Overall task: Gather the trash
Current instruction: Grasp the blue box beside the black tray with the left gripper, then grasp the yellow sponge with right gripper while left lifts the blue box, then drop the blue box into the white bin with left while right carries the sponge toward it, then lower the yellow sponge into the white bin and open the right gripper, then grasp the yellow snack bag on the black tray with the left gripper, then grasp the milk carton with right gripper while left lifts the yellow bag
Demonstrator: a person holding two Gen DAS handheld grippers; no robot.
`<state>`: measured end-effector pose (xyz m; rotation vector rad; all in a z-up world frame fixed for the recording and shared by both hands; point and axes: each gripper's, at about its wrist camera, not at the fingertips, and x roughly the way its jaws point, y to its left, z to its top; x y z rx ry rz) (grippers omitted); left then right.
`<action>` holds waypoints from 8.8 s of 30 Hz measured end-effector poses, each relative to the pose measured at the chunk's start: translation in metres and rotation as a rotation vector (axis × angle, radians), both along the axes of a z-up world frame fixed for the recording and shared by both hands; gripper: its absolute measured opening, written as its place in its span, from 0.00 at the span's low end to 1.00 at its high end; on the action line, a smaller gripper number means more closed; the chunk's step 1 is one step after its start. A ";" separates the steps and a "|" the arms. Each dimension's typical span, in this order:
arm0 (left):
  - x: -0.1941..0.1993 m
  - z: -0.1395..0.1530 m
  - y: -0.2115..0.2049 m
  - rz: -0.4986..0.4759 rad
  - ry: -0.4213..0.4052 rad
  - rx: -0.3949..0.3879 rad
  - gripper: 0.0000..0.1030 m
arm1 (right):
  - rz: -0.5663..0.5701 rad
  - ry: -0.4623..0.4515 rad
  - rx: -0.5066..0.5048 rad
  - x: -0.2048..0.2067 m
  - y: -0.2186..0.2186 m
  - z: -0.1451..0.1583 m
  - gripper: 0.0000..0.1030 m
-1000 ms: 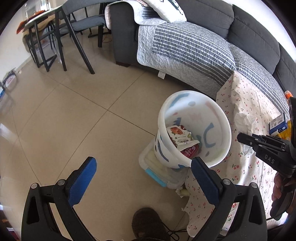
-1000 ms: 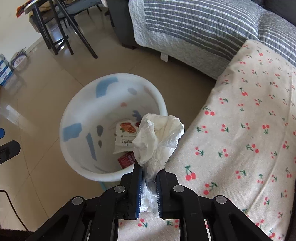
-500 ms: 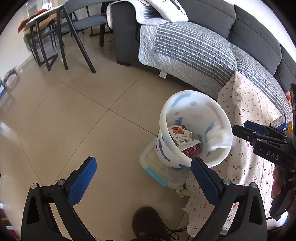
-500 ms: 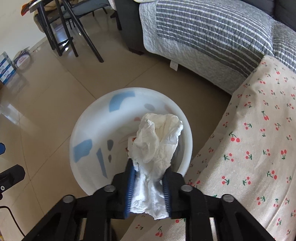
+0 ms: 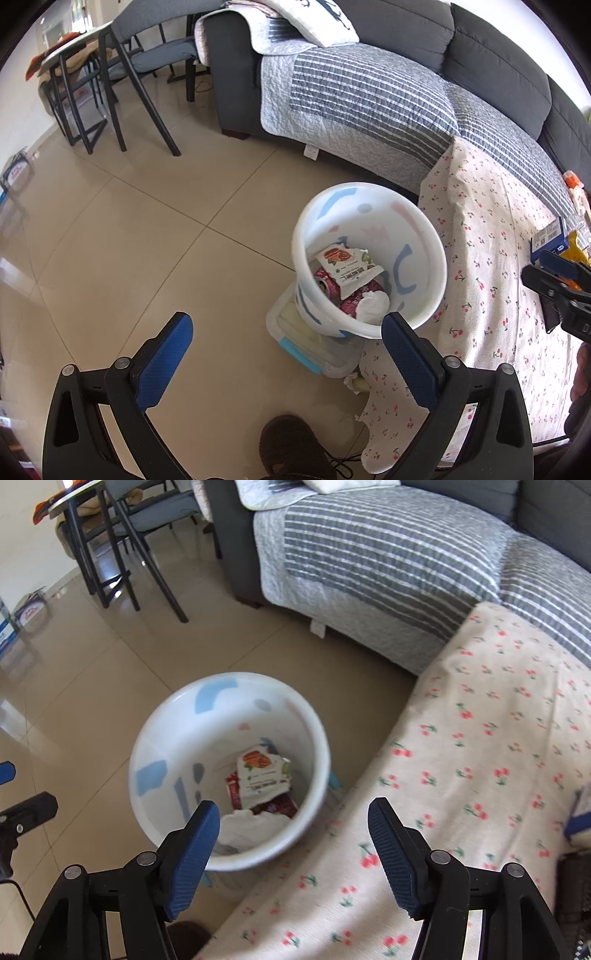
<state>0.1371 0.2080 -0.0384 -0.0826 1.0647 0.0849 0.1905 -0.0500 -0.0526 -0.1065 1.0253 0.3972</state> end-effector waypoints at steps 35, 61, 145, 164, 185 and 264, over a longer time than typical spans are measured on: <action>0.041 0.021 -0.344 -0.468 -0.037 -0.063 1.00 | -0.443 -0.113 0.031 -0.106 -0.335 0.065 0.87; 0.098 0.016 -0.369 -0.482 -0.129 -0.160 0.24 | -0.966 0.020 0.090 -0.148 -0.588 0.042 0.89; 0.051 0.000 -0.048 0.015 -0.067 0.021 0.76 | -0.101 -0.006 0.022 -0.032 -0.160 0.038 0.77; 0.027 -0.004 0.005 0.110 0.039 0.015 0.94 | 0.080 0.089 0.056 0.026 -0.022 -0.005 0.79; 0.022 0.008 -0.010 0.059 0.006 0.002 0.94 | 0.061 0.075 0.089 0.030 -0.008 0.003 0.95; 0.073 0.050 -0.236 -0.248 -0.097 -0.298 0.02 | -0.337 -0.004 -0.091 -0.018 -0.280 0.009 0.96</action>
